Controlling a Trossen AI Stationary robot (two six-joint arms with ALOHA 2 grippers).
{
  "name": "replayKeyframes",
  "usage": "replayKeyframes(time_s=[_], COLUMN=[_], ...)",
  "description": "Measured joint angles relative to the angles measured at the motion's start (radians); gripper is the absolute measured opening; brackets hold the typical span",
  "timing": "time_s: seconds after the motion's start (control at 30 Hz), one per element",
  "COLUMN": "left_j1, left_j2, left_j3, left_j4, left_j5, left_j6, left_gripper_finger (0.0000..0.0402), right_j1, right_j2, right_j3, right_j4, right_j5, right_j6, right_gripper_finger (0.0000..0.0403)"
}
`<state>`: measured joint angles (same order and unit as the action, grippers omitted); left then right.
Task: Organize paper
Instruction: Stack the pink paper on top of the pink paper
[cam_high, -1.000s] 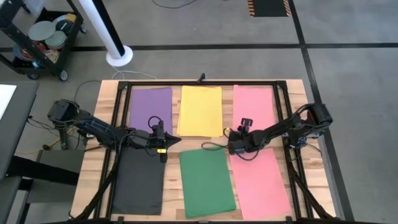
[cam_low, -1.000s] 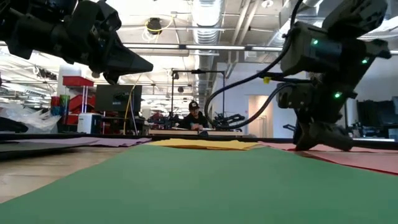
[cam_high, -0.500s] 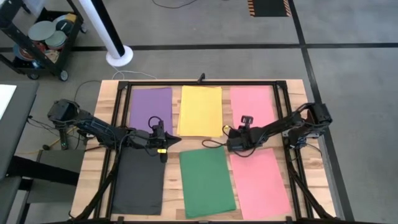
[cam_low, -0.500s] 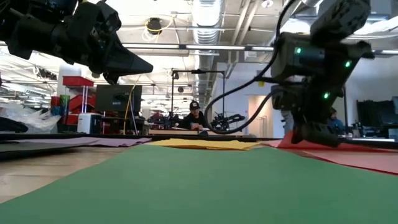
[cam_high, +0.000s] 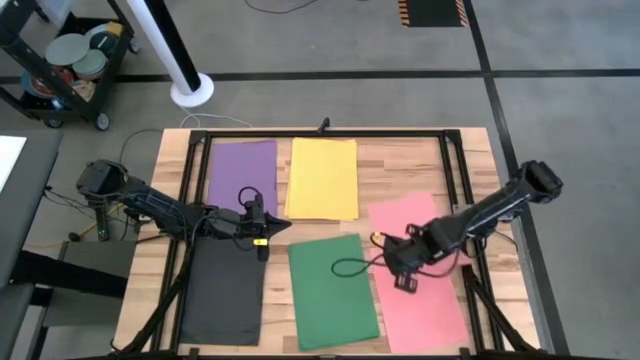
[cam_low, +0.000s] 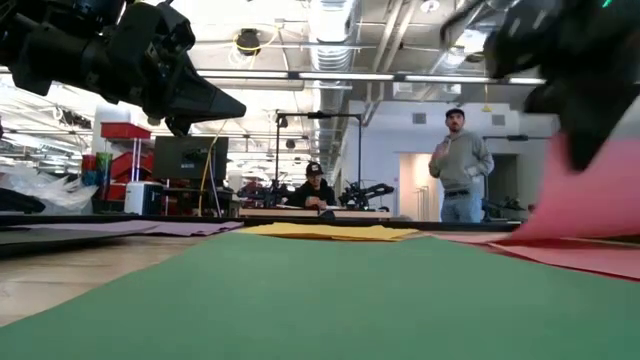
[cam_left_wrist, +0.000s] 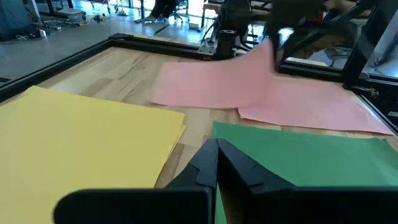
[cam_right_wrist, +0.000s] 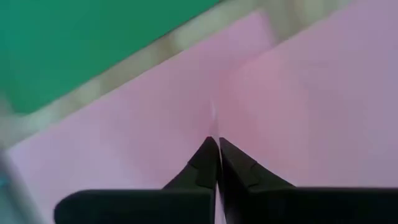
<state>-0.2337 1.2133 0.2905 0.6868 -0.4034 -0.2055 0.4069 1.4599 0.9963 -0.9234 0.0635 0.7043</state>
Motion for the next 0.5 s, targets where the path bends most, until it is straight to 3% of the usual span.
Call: replayKeyframes(time_s=[0.23,0.5], left_j1=[0.0,-0.001], left_j2=[0.0,0.0], left_j3=[0.0,0.0], left_j4=[0.001,0.0], left_j5=[0.0,0.001], left_j6=[-0.001,-0.002], left_gripper_finger=[0.0,0.0], right_j1=[0.167,0.306], right_j2=[-0.026,0.029], right_j3=[0.026,0.026], right_j4=[0.062,0.196], right_j5=[-0.146,-0.173], right_j6=[0.266,0.44], right_gripper_finger=[0.0,0.0])
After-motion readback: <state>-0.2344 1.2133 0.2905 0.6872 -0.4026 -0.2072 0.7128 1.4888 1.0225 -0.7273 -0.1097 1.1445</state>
